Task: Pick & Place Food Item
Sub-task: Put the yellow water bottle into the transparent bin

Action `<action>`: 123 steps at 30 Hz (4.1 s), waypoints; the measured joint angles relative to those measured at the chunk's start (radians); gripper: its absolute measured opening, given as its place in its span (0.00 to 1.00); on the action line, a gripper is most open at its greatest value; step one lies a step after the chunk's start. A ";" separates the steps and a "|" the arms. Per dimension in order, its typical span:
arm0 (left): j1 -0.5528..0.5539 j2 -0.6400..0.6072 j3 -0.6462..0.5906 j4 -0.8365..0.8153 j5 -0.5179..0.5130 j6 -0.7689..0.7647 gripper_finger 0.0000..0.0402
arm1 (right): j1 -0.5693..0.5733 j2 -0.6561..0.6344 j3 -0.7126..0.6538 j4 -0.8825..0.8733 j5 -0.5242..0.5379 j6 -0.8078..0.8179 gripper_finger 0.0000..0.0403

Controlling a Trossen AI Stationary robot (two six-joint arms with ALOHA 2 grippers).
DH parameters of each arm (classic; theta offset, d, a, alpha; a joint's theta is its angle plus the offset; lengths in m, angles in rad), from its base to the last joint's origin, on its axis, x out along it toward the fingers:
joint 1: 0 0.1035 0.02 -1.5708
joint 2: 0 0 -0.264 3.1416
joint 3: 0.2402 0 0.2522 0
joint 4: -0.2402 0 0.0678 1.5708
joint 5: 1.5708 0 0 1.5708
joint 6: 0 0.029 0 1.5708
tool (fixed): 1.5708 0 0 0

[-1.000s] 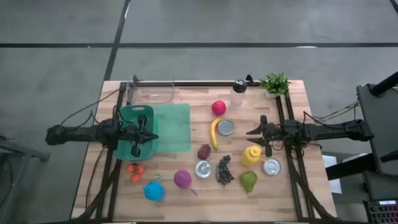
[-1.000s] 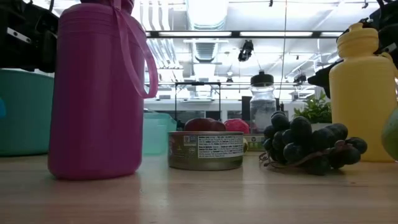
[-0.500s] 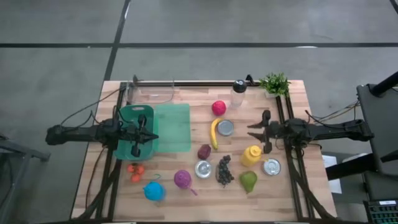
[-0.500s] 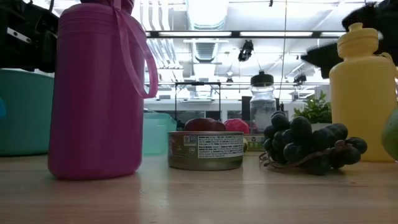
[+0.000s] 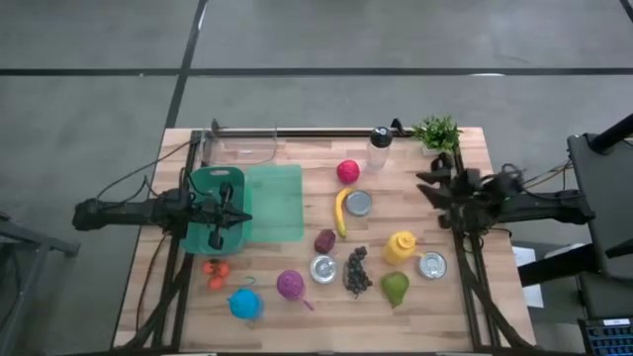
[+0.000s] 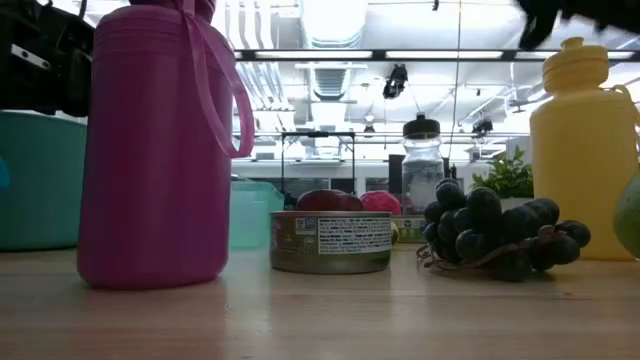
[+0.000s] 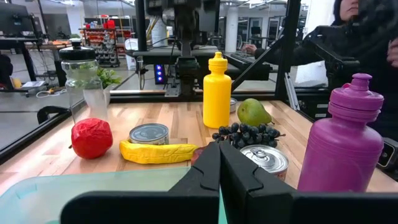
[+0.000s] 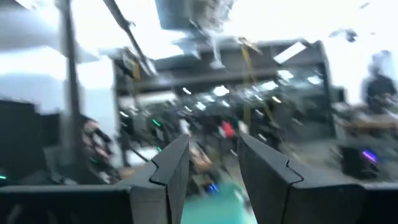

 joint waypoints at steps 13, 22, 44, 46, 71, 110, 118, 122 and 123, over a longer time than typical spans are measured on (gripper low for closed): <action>0.000 0.000 0.000 0.000 0.000 0.000 0.00 | 0.000 0.028 0.416 -0.524 -0.213 0.127 0.33; 0.000 0.000 0.000 0.000 0.000 0.000 0.00 | 0.000 0.026 0.552 -0.862 -0.213 0.031 0.33; 0.000 0.000 0.000 0.000 0.000 0.000 0.00 | 0.000 0.026 0.666 -1.387 -0.214 0.228 0.33; 0.000 0.000 0.000 0.000 0.000 0.000 0.00 | 0.000 0.027 0.663 -1.388 -0.213 0.228 0.33; 0.000 0.000 0.000 0.000 0.000 0.000 0.00 | 0.000 0.029 0.661 -1.260 -0.210 0.160 0.33; 0.000 0.000 0.000 0.000 0.000 0.000 0.00 | 0.000 0.134 0.664 -1.268 -0.317 0.006 0.33; 0.000 0.000 0.000 0.000 0.000 0.000 0.00 | 0.000 0.273 0.665 -1.291 -0.317 -0.012 0.33; 0.000 0.000 0.000 0.000 0.000 0.000 0.00 | 0.000 0.338 0.693 -1.305 -0.315 -0.010 0.33; 0.000 0.000 0.000 0.000 0.000 0.000 0.00 | 0.000 0.353 0.707 -1.318 -0.314 -0.011 0.33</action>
